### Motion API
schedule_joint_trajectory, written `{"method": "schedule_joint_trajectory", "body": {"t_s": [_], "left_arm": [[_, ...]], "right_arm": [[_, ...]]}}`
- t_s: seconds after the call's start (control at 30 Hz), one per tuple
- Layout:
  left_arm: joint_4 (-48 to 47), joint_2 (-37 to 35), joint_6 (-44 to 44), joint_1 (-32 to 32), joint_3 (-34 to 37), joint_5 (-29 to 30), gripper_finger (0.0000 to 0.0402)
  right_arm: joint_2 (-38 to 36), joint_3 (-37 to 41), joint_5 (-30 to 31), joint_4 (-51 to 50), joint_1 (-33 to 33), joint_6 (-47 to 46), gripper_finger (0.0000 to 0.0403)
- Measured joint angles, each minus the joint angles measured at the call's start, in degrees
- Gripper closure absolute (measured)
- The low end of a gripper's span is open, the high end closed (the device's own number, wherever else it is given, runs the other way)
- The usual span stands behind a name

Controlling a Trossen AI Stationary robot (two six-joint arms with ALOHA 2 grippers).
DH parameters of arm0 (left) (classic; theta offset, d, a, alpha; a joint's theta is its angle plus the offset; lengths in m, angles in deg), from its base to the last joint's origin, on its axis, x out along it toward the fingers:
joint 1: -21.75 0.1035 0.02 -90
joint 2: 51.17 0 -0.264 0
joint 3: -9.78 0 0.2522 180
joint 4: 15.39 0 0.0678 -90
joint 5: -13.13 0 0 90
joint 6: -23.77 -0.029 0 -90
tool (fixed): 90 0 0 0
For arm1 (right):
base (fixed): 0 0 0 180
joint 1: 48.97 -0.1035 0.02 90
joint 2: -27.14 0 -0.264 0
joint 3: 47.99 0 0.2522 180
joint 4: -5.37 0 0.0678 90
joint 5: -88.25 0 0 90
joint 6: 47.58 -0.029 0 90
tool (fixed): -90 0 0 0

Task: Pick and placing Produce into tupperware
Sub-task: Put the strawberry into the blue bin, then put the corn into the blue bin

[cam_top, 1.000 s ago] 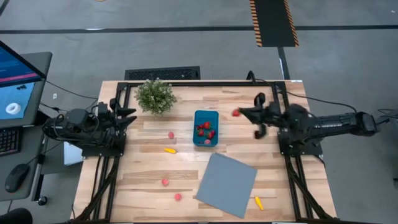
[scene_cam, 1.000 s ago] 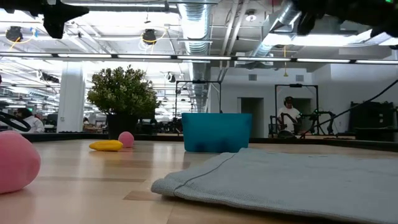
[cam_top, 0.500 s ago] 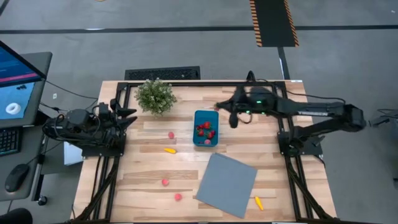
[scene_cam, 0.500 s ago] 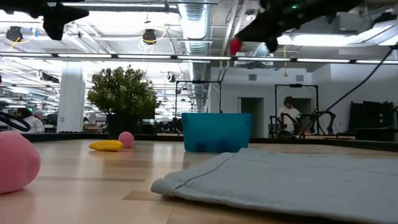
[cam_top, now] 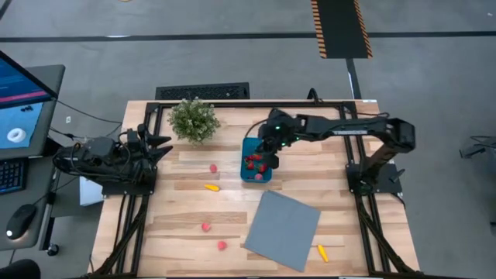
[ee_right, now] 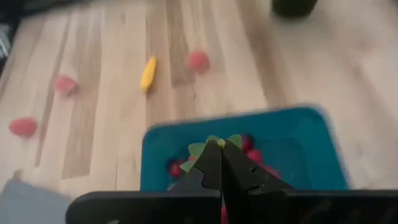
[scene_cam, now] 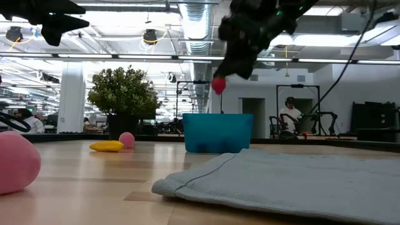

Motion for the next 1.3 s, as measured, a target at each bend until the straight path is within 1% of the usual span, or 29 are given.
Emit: {"method": "schedule_joint_trajectory", "body": {"t_s": [0.1, 0.37, 0.43, 0.57, 0.63, 0.73, 0.9, 1.03, 1.07, 1.17, 1.2, 1.3], "left_arm": [[0.30, 0.00, 0.17, 0.00, 0.00, 0.08, 0.0234], [-1.79, 0.02, 2.24, 0.00, 0.00, -0.02, 0.0234], [-2.41, 0.02, 2.81, 0.00, 0.00, 0.02, 0.0234], [-2.79, 0.02, 3.07, 0.00, 0.00, 0.02, 0.0234], [-2.81, 0.02, 3.00, 0.00, 0.00, 0.03, 0.0234], [-2.81, 0.02, 4.01, 0.00, 0.00, 0.06, 0.0234], [-2.98, 0.02, 5.13, 0.00, 0.00, 0.07, 0.0234], [-3.05, 0.02, 5.77, 0.00, 0.00, 0.20, 0.0234], [-3.02, 0.02, 6.33, 0.00, 0.00, 0.22, 0.0234], [-3.04, 0.02, 7.89, 0.00, 0.00, 0.01, 0.0234], [-3.02, 0.02, 8.24, 0.00, 0.00, -0.31, 0.0234], [-3.02, 0.04, 9.15, 0.00, 0.00, -1.13, 0.0234]], "right_arm": [[3.29, -0.92, -0.67, -0.09, 0.04, -0.34, 0.0388], [8.42, -2.31, -1.84, -0.03, 0.70, -1.39, 0.0386], [8.66, -2.29, -1.73, -0.52, 0.75, -1.31, 0.0385], [8.45, -2.31, -1.83, 2.13, 0.68, -1.34, 0.0385], [7.54, -2.27, -3.32, 3.55, 0.68, -1.38, 0.0380], [6.63, -2.40, -5.63, 4.65, 1.05, -1.39, 0.0360], [6.76, -2.31, -4.41, 2.20, 1.61, -1.70, 0.0305], [6.76, -2.29, -4.45, 1.71, 1.86, -3.84, 0.0251], [6.76, -2.29, -5.36, 1.93, 1.86, -4.77, 0.0239], [6.11, -2.16, -12.37, 1.83, 1.22, -5.81, 0.0212], [5.70, -2.16, -13.74, 2.47, 0.43, -6.71, 0.0206], [4.63, -2.16, -14.73, 4.97, -3.24, -7.18, 0.0199]]}}
